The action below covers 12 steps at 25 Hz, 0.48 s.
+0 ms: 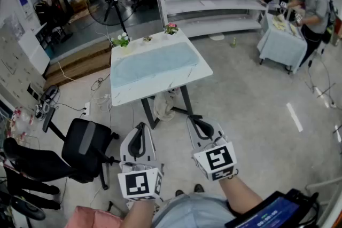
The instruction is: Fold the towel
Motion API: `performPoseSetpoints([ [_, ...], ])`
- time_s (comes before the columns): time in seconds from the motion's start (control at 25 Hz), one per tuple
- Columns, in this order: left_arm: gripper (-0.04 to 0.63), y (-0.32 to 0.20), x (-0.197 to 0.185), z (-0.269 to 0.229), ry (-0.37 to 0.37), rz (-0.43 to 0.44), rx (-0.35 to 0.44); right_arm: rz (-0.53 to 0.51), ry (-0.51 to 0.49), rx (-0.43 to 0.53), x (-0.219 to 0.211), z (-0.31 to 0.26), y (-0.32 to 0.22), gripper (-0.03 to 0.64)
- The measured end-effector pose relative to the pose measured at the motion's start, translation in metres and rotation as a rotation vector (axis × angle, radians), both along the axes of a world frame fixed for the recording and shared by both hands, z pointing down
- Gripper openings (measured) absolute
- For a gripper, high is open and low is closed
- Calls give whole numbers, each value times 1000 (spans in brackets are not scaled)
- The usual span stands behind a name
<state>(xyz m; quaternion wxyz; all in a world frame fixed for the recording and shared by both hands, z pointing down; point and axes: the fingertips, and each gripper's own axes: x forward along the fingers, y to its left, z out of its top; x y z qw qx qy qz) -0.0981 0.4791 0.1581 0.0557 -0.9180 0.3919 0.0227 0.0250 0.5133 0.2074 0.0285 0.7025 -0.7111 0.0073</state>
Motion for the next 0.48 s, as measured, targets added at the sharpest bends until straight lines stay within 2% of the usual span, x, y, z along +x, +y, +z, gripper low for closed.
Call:
performPoseSetpoints([
  [0.16, 6, 2, 6, 1, -8, -3, -2, -4, 0, 4, 6, 1, 1, 15],
  [0.48, 6, 6, 26, 19, -61, -20, -25, -21, -66, 3, 31, 19, 2, 39],
])
